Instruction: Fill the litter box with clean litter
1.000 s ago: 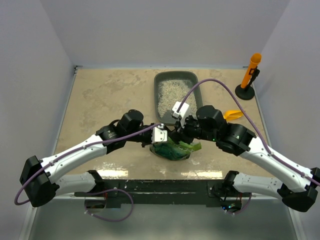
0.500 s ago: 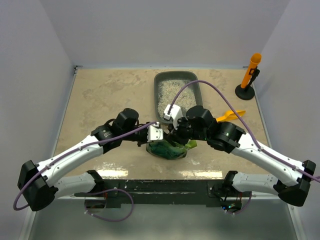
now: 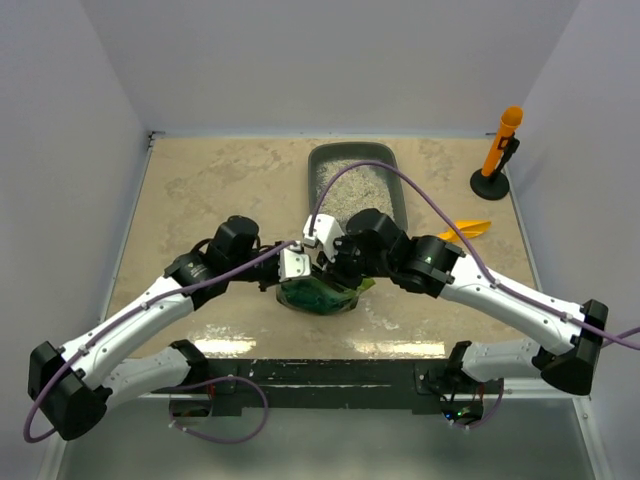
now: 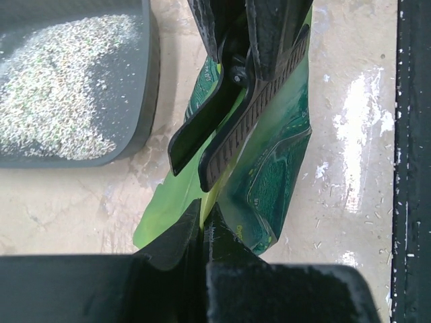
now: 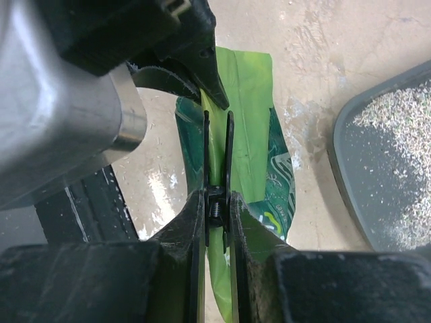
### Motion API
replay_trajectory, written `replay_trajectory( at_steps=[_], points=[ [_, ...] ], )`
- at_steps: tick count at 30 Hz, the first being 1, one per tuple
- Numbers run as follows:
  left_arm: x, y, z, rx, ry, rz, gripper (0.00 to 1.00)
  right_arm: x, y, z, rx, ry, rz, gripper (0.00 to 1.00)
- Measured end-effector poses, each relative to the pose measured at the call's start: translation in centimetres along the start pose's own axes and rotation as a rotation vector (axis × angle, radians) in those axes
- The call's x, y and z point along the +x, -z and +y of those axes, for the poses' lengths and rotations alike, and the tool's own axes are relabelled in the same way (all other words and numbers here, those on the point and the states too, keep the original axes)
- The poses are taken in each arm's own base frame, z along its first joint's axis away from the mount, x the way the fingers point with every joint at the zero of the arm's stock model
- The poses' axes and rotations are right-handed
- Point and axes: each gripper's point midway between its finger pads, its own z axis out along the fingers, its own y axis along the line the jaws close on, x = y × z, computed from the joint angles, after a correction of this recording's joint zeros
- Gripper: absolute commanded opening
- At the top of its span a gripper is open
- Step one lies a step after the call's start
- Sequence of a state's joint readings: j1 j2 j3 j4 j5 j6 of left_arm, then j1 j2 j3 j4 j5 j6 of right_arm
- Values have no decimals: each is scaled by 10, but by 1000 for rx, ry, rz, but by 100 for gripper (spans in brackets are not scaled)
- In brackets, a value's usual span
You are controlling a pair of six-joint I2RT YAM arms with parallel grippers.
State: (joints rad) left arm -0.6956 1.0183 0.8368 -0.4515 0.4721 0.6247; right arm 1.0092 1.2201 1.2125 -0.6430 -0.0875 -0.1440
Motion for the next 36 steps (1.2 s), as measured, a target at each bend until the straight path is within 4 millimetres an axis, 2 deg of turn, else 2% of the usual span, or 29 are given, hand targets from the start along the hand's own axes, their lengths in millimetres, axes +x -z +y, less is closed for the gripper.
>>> replay_trajectory(
  at_steps=[8,15,34,35,36],
  points=[
    [9,14,2,-55,-9,10,0,-1,-9,0,17,76,30,0],
    [8,13,3,-58,-16,2,0,9,2,-4,35,133,68,0],
    [10,12,2,-75,-29,-18,0,17,-3,-3,12,191,101,0],
    [10,12,2,-76,-29,-19,0,16,-3,-3,12,191,101,13],
    [10,12,2,-77,-30,-21,0,16,-3,-3,12,191,100,20]
  ],
)
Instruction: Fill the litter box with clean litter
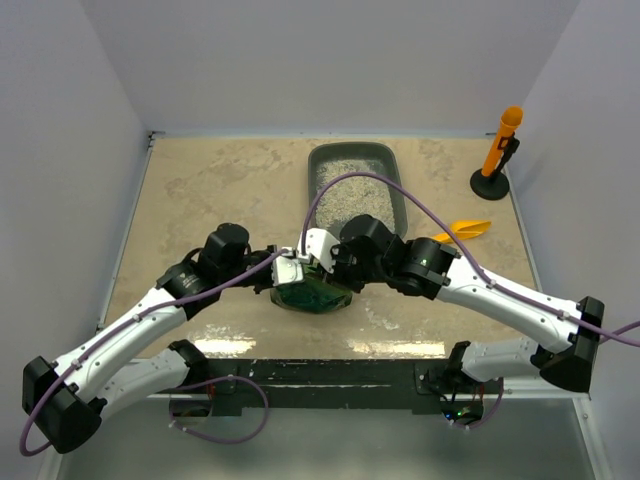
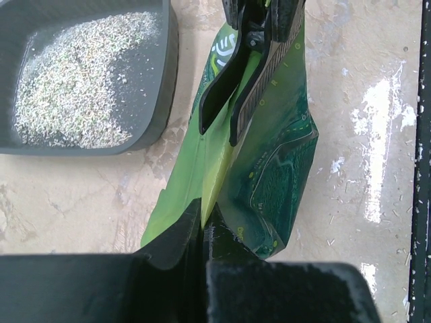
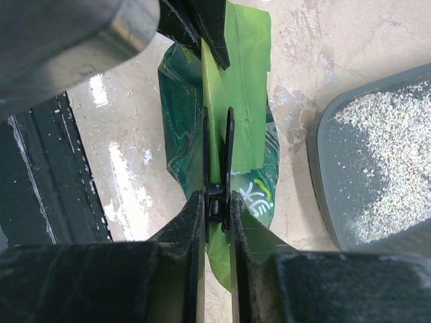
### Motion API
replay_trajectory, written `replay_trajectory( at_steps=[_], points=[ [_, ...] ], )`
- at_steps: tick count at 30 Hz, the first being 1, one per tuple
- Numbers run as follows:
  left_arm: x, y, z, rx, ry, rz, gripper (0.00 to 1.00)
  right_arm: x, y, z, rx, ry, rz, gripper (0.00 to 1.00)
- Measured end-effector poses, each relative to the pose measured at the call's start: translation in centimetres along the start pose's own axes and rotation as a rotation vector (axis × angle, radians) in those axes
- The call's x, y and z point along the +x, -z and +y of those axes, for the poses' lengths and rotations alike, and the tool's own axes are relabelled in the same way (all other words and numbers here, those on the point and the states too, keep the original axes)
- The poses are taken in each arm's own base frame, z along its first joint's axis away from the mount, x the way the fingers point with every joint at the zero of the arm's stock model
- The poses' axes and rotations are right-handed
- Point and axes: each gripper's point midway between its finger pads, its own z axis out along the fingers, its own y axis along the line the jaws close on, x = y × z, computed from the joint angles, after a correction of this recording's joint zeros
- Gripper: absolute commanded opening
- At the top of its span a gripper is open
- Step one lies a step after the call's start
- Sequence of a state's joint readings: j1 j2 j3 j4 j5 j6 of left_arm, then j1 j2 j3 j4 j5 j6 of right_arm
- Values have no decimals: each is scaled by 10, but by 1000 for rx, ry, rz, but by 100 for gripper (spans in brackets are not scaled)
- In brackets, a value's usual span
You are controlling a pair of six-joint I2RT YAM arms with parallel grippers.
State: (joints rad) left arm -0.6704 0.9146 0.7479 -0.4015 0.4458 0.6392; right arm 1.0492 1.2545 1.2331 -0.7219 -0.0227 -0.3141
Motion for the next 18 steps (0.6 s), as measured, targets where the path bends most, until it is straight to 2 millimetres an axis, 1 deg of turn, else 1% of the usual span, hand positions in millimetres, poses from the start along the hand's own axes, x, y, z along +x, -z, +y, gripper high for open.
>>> replay_trajectory(
  at_steps=[1,2,4,5,6,7,9,10,15,18],
  points=[
    [0,0,0,-1,0,-1,0,0,0,0,2,-3,0,27],
    [0,0,0,-2,-1,-2,0,0,1,0,4,-6,-2,38],
    [-1,0,0,-2,1,-2,0,2,3,-2,16,-15,4,44],
    [-1,1,2,-9,3,-5,0,13,6,-4,34,-14,42,51],
    [-2,2,3,-16,7,-7,0,25,8,-5,43,-19,81,64],
    [-2,3,3,-18,10,-7,0,37,10,-5,51,-24,121,70],
    [-1,4,2,-16,16,-5,0,50,14,-9,78,-30,167,87],
    [-1,4,2,-15,16,-5,0,53,16,-10,89,-32,179,98],
    [0,3,2,-16,18,-2,0,56,30,-21,167,-46,185,98],
    [0,4,3,-18,22,0,1,44,45,-33,235,-74,144,99]
  ],
)
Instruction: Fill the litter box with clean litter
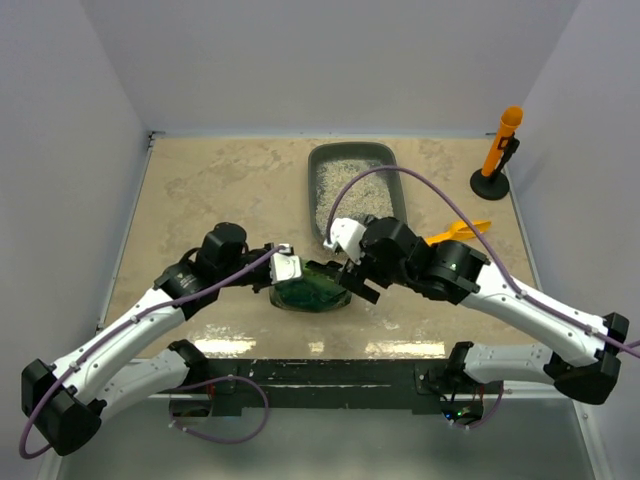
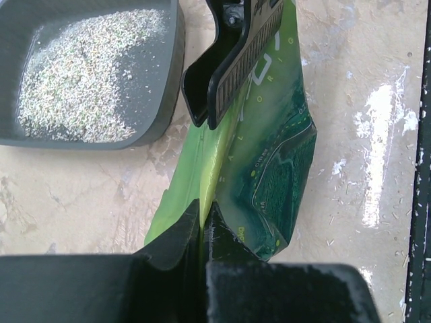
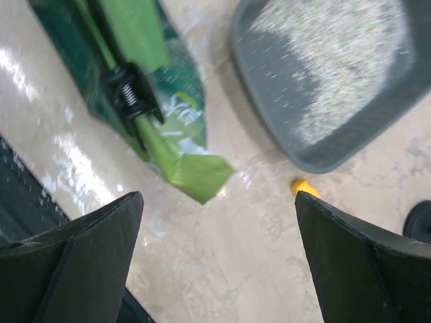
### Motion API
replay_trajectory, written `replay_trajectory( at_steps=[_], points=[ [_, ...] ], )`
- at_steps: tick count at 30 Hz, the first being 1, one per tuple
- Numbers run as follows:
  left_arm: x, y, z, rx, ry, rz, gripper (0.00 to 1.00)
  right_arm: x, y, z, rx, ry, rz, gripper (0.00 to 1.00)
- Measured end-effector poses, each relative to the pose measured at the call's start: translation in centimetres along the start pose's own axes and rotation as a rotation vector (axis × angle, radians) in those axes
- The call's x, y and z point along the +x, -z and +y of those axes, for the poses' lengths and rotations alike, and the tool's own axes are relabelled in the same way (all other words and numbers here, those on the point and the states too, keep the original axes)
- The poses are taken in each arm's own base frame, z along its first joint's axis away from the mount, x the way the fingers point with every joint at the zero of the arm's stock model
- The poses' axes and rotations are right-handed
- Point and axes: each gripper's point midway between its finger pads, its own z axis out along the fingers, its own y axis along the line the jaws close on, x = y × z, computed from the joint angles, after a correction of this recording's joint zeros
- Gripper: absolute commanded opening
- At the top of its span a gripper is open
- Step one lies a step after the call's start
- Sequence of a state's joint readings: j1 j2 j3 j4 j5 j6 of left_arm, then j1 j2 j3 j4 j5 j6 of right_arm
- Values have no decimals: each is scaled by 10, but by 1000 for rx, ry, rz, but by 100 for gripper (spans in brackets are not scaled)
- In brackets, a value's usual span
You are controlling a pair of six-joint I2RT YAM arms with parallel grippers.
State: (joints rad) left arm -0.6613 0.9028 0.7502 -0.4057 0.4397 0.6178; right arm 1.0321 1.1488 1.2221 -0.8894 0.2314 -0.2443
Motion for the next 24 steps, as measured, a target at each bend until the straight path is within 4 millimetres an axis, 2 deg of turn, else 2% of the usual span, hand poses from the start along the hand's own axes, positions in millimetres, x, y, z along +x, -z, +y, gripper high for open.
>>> replay_trajectory(
  at_steps=[3,4,6,7,9,10,11,12,13,17,20,24],
  points=[
    [0,0,2,-4,9,6,24,-21,21,-23,105,-94,-87,99],
    [-1,0,3,-10,17,9,39,-28,31,-30,139,-137,-122,98],
    [-7,2,10,-35,17,5,53,-44,48,-43,184,-221,-186,99],
    [-14,5,17,-57,19,-6,65,-53,56,-47,192,-262,-217,98],
    [-31,11,29,-97,19,-34,76,-67,65,-52,197,-330,-260,98],
    [-41,15,36,-118,16,-52,89,-71,66,-52,197,-359,-271,98],
    [-50,19,42,-142,15,-70,94,-74,65,-52,196,-386,-277,99],
    [-64,26,53,-181,15,-102,97,-76,62,-51,195,-411,-275,99],
    [-70,29,57,-199,6,-117,100,-76,59,-50,193,-432,-267,98],
    [-99,54,81,-326,15,-186,100,-76,49,-46,195,-512,-249,98],
    [-115,76,100,-441,66,-222,100,-79,52,-53,235,-595,-276,98],
    [-130,97,125,-571,185,-239,100,-88,67,-68,289,-698,-373,98]
  ],
)
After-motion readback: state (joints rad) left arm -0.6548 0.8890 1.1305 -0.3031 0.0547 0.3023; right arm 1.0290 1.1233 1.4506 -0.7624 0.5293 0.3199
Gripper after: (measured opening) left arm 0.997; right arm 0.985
